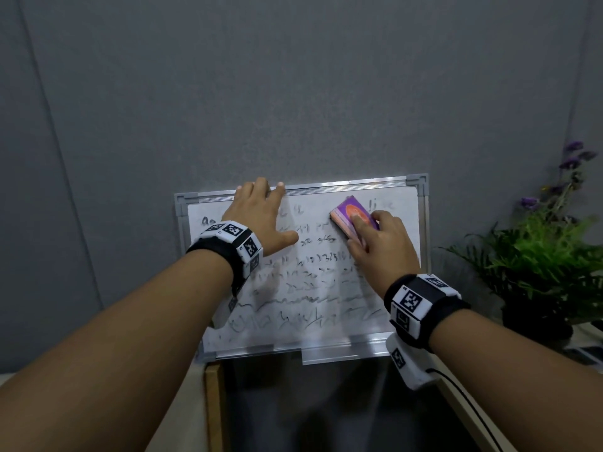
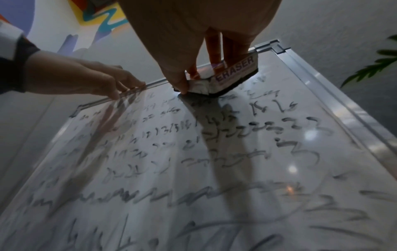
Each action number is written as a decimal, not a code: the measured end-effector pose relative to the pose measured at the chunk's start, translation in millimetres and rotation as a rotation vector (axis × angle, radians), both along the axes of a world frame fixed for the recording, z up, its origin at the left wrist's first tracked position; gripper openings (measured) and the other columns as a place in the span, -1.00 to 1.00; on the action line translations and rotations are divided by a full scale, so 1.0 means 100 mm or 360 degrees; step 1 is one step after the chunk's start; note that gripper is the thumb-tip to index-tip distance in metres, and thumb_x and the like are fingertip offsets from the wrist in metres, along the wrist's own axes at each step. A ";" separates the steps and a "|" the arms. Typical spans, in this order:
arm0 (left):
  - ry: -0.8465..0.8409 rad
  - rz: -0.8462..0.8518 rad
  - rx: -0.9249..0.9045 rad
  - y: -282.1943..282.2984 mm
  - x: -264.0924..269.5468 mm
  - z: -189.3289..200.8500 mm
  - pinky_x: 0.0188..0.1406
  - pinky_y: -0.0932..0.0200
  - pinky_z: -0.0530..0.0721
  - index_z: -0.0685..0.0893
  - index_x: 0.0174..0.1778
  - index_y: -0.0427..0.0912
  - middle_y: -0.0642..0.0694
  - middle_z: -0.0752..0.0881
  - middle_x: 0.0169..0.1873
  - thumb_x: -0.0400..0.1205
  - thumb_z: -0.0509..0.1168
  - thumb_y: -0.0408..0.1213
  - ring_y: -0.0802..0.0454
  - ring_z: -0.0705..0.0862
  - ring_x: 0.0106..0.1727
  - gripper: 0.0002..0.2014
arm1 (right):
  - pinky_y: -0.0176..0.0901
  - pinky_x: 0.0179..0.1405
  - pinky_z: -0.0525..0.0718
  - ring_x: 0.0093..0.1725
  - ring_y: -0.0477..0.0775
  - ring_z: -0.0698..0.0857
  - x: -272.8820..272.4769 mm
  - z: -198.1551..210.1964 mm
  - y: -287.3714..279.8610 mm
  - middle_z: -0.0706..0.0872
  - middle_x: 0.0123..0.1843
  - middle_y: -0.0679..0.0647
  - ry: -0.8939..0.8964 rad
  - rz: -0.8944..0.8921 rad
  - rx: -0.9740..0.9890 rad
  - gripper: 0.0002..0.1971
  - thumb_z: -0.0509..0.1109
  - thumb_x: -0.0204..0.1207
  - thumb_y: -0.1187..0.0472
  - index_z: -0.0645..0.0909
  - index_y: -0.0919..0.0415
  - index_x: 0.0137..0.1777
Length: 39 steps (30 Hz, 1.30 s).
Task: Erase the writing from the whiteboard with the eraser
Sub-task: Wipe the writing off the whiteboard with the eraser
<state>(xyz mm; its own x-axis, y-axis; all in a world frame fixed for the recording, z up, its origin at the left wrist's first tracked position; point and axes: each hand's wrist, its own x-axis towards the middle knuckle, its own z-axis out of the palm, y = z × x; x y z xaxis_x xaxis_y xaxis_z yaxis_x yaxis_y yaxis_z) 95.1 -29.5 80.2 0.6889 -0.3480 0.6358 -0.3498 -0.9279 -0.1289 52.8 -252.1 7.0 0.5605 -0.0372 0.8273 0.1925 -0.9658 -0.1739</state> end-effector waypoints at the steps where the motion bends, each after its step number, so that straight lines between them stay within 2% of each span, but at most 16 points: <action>1: -0.0003 0.0001 0.0000 0.00 0.00 0.00 0.43 -0.14 0.41 0.20 0.59 -0.06 -0.11 0.34 0.30 0.37 0.30 0.24 -0.14 0.31 0.37 -0.10 | 0.06 -0.09 0.64 0.11 0.28 0.52 -0.01 -0.02 -0.01 0.58 0.23 0.28 0.0001 0.0000 -0.0011 -0.55 0.42 0.49 0.13 0.56 0.19 0.37; 4: -0.0017 0.0006 0.0006 -0.02 -0.01 -0.01 0.45 -0.14 0.39 0.20 0.60 -0.07 -0.10 0.34 0.30 0.38 0.30 0.24 -0.14 0.31 0.37 -0.10 | 0.05 -0.12 0.64 0.08 0.29 0.54 -0.03 -0.09 -0.07 0.61 0.19 0.29 -0.0008 -0.0030 -0.0016 -0.55 0.45 0.46 0.14 0.58 0.20 0.36; 7: -0.0014 0.0007 0.0000 -0.02 -0.01 -0.01 0.46 -0.13 0.38 0.19 0.60 -0.06 -0.10 0.34 0.30 0.39 0.30 0.24 -0.13 0.31 0.36 -0.10 | 0.10 -0.06 0.65 0.13 0.30 0.52 -0.04 -0.07 -0.10 0.59 0.22 0.29 -0.0010 -0.0052 0.0050 -0.53 0.43 0.49 0.14 0.55 0.20 0.39; 11: -0.0012 0.0006 -0.0007 -0.01 -0.01 -0.01 0.44 -0.12 0.41 0.20 0.59 -0.05 -0.09 0.34 0.30 0.38 0.31 0.24 -0.12 0.31 0.36 -0.11 | 0.07 0.01 0.59 0.19 0.26 0.48 -0.04 -0.01 -0.05 0.54 0.28 0.26 0.0004 -0.0021 0.0102 -0.53 0.37 0.54 0.12 0.50 0.18 0.45; 16: -0.0011 0.0003 -0.0012 -0.01 0.00 -0.01 0.44 -0.12 0.40 0.21 0.58 -0.04 -0.09 0.34 0.29 0.38 0.31 0.24 -0.13 0.31 0.35 -0.12 | 0.06 -0.06 0.63 0.12 0.26 0.52 -0.05 -0.12 -0.09 0.59 0.22 0.27 0.0019 -0.0037 0.0033 -0.53 0.43 0.50 0.12 0.53 0.18 0.40; 19: 0.0003 0.0009 -0.0011 -0.01 0.00 -0.01 0.44 -0.13 0.40 0.20 0.58 -0.04 -0.09 0.34 0.30 0.38 0.30 0.24 -0.13 0.31 0.37 -0.12 | 0.13 0.02 0.62 0.16 0.29 0.50 -0.06 -0.08 -0.16 0.56 0.26 0.30 0.0004 -0.0070 0.0113 -0.53 0.40 0.52 0.14 0.52 0.19 0.42; 22: 0.0002 0.0006 -0.0016 -0.02 0.00 0.00 0.44 -0.14 0.41 0.21 0.58 -0.04 -0.10 0.34 0.30 0.38 0.31 0.24 -0.13 0.31 0.37 -0.12 | 0.11 0.10 0.57 0.24 0.27 0.47 -0.06 0.01 -0.16 0.52 0.32 0.28 0.0003 -0.0076 0.0177 -0.53 0.36 0.55 0.11 0.49 0.16 0.46; 30: -0.0003 0.0006 -0.0010 -0.01 0.00 0.00 0.44 -0.13 0.39 0.21 0.58 -0.04 -0.11 0.35 0.30 0.37 0.31 0.24 -0.15 0.32 0.36 -0.12 | 0.07 0.04 0.57 0.21 0.24 0.47 -0.10 -0.09 -0.20 0.53 0.29 0.25 0.0066 -0.0086 0.0158 -0.53 0.37 0.55 0.11 0.50 0.15 0.46; 36: 0.0007 -0.0006 -0.0033 -0.01 -0.01 0.00 0.43 -0.12 0.40 0.22 0.57 -0.04 -0.09 0.34 0.30 0.38 0.32 0.22 -0.13 0.31 0.35 -0.13 | 0.11 0.18 0.54 0.29 0.22 0.44 -0.08 0.02 -0.18 0.48 0.36 0.22 0.0081 -0.0078 0.0285 -0.51 0.32 0.58 0.07 0.45 0.11 0.50; 39: 0.0007 -0.0006 -0.0027 -0.01 -0.01 0.00 0.42 -0.12 0.40 0.22 0.57 -0.04 -0.10 0.35 0.30 0.38 0.31 0.22 -0.13 0.31 0.35 -0.14 | 0.09 0.14 0.56 0.27 0.22 0.45 -0.11 -0.05 -0.16 0.49 0.34 0.24 0.0099 -0.0059 0.0227 -0.52 0.33 0.58 0.09 0.46 0.13 0.49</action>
<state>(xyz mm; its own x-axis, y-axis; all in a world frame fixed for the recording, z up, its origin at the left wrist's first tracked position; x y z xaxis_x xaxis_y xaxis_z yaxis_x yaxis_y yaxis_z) 94.0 -30.7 80.3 0.6904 -0.3400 0.6385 -0.3539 -0.9286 -0.1118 41.6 -267.7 2.4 0.6067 -0.1735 0.7758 0.1419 -0.9366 -0.3204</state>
